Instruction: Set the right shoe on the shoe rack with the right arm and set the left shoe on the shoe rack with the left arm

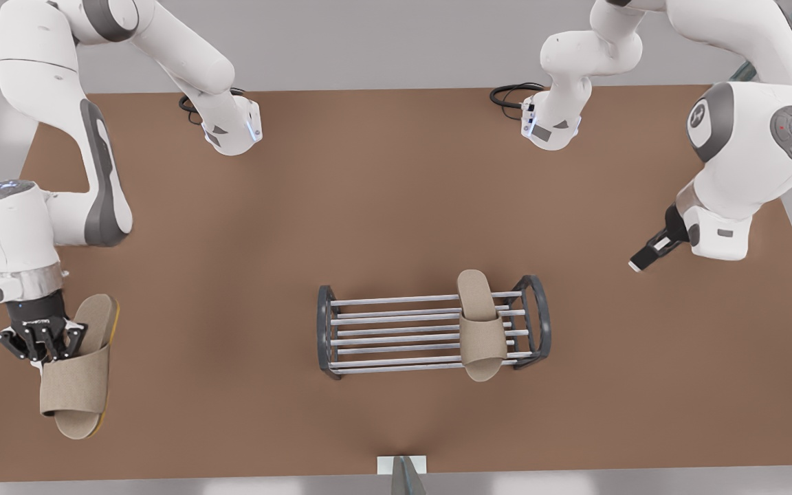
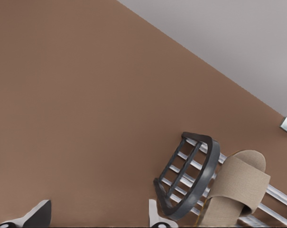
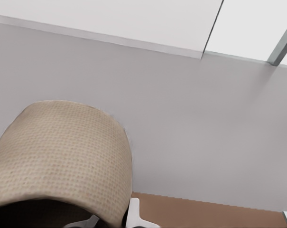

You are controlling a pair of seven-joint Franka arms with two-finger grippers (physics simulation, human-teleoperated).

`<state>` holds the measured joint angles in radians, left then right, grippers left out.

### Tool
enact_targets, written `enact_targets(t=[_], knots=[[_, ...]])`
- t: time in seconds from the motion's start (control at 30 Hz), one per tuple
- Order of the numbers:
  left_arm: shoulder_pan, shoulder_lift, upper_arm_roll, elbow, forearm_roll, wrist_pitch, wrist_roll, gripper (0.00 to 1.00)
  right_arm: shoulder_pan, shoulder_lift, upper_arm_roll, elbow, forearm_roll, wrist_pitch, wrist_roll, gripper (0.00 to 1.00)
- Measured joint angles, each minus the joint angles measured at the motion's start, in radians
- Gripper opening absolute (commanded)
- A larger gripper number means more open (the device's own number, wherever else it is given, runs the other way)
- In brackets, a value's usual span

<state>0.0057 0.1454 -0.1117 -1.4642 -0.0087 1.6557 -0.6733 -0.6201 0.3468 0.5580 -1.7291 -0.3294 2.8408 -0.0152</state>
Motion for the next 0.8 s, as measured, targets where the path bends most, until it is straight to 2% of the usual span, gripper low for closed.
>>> enact_targets(t=[0.1, 0.17, 0.2, 0.3, 0.37, 0.47, 0.57, 0.67, 0.8], knots=[[-0.001, -0.004, 0.004, -0.01, -0.009, -0.027, 0.09, 1.0, 0.072, 0.003, 0.081, 0.063, 0.034, -0.19, 0.053, 0.21], [-0.009, 0.004, 0.002, -0.009, 0.0, -0.036, 0.141, 1.0, 0.197, 0.058, 0.083, 0.227, 0.044, -0.324, 0.096, 0.21], [-0.02, 0.009, 0.001, -0.007, 0.003, -0.039, 0.165, 1.0, 0.274, 0.099, 0.05, 0.345, 0.045, -0.403, 0.117, 0.21], [-0.033, 0.028, 0.0, -0.002, 0.009, -0.041, 0.229, 1.0, 0.555, 0.152, -0.154, 0.601, 0.046, -0.634, 0.183, 0.21], [-0.024, 0.031, 0.001, -0.001, 0.011, -0.042, 0.266, 1.0, 0.728, 0.159, -0.272, 0.693, 0.046, -0.779, 0.232, 0.21], [-0.025, 0.027, 0.001, -0.002, 0.013, -0.046, 0.315, 1.0, 0.947, 0.158, -0.387, 0.769, 0.044, -0.949, 0.322, 0.21], [-0.027, 0.029, -0.002, -0.003, 0.012, -0.056, 0.357, 1.0, 1.032, 0.167, -0.473, 0.786, 0.036, -1.029, 0.417, 0.21], [-0.02, 0.076, 0.001, 0.007, 0.012, -0.066, 0.393, 1.0, 1.078, 0.231, -0.555, 0.804, 0.031, -1.02, 0.511, 0.21], [-0.008, 0.136, 0.003, 0.01, 0.011, -0.063, 0.43, 1.0, 1.114, 0.287, -0.596, 0.855, 0.029, -0.972, 0.622, 0.21]])
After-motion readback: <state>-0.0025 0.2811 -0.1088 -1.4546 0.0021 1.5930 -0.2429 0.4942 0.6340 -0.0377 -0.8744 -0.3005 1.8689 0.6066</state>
